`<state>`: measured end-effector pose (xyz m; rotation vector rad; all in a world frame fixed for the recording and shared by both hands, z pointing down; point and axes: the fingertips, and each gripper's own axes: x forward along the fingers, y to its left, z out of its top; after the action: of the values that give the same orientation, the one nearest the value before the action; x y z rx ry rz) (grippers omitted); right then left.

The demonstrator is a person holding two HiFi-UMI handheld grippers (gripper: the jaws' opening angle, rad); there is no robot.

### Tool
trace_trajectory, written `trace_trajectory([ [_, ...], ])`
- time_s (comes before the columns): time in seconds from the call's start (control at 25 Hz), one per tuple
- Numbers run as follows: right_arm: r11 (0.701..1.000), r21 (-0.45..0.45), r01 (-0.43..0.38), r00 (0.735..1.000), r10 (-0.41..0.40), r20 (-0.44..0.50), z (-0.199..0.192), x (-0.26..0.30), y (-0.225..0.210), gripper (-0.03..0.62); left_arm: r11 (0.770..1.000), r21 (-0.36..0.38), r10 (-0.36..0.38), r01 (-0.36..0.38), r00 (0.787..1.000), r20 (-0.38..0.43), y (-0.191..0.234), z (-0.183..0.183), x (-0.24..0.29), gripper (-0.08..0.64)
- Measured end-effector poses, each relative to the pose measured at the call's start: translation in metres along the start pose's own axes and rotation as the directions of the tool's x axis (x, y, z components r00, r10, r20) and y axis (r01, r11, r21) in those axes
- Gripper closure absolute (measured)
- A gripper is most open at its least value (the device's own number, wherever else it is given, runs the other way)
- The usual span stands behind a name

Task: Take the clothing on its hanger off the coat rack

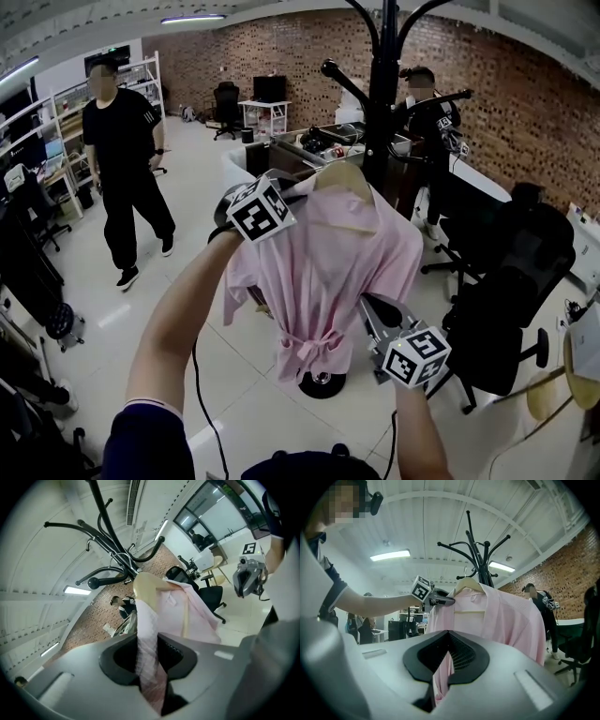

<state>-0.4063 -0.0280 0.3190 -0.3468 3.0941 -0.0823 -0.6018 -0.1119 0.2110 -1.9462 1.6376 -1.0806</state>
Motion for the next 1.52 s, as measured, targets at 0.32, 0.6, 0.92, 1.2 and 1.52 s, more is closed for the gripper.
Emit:
trace_trajectory([
  [0.32, 1.000, 0.004, 0.007, 1.000, -0.007, -0.001, 0.001, -0.007, 0.020, 0.591, 0.999, 0.004, -0.044, 0.044, 0.998, 0.036, -0.039, 0.016, -0.014, 0.462],
  [0.6, 0.997, 0.013, 0.072, 0.997, -0.072, -0.006, -0.009, -0.030, 0.030, 0.591, 0.996, -0.004, -0.092, 0.093, 0.991, 0.095, -0.080, 0.040, -0.022, 0.462],
  [0.92, 0.980, 0.032, 0.197, 0.980, -0.197, -0.003, -0.016, -0.084, 0.027, 0.591, 0.980, 0.017, -0.197, 0.196, 0.968, 0.154, -0.144, 0.084, -0.009, 0.462],
  [1.2, 0.959, 0.031, 0.282, 0.959, -0.283, 0.010, -0.011, -0.154, -0.002, 0.591, 0.968, 0.057, -0.249, 0.243, 0.950, 0.190, -0.195, 0.150, 0.015, 0.463],
  [1.52, 0.935, 0.036, 0.353, 0.935, -0.354, 0.001, -0.009, -0.245, -0.045, 0.591, 0.958, 0.072, -0.288, 0.279, 0.930, 0.228, -0.256, 0.232, 0.047, 0.462],
])
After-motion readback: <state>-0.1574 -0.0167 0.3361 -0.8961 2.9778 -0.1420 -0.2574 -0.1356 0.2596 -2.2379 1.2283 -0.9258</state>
